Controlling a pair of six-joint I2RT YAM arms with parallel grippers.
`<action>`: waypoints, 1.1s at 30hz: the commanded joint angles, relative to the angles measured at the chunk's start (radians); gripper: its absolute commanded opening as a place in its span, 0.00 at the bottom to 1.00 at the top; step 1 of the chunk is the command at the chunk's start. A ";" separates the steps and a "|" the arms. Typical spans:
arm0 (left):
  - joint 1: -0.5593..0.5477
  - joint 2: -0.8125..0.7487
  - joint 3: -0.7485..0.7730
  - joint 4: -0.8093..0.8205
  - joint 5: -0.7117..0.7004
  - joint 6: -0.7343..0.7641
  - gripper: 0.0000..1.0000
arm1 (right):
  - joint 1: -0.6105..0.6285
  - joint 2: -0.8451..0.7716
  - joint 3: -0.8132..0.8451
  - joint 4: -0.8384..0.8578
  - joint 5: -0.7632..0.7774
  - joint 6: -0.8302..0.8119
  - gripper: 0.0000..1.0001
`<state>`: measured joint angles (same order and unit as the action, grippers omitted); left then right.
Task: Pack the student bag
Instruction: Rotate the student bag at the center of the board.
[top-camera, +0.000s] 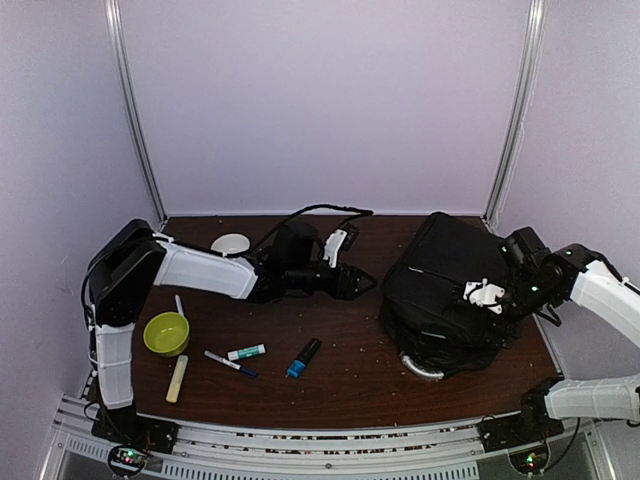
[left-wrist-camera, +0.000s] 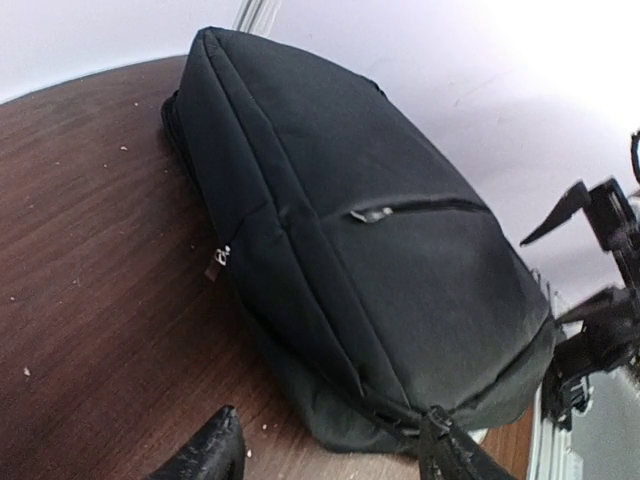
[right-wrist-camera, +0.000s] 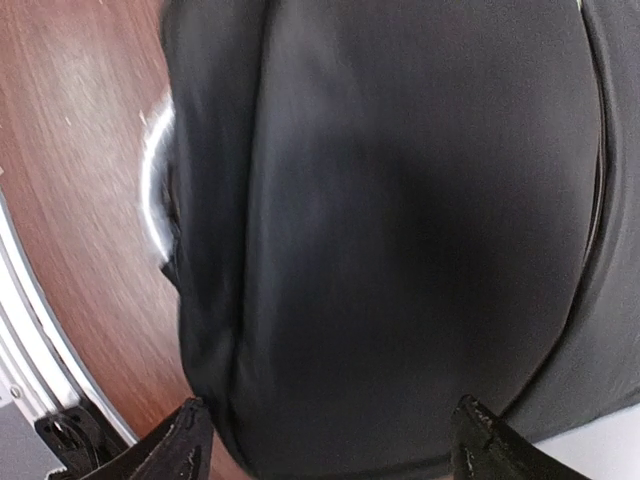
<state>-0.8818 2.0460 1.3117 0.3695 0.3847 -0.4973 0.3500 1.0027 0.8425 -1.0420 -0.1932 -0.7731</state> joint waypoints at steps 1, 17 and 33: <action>0.032 0.067 0.022 0.131 0.027 -0.137 0.61 | 0.090 0.074 0.082 0.079 -0.073 0.052 0.83; 0.063 0.211 0.297 0.097 0.125 -0.376 0.63 | -0.376 0.062 0.127 -0.012 -0.041 0.080 0.85; 0.017 0.320 0.488 -0.335 0.218 -0.252 0.54 | -0.483 0.420 0.132 0.161 0.131 0.033 0.79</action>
<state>-0.8600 2.3741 1.8324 0.0906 0.5518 -0.8085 -0.1967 1.3216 0.9112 -0.9421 -0.1123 -0.7464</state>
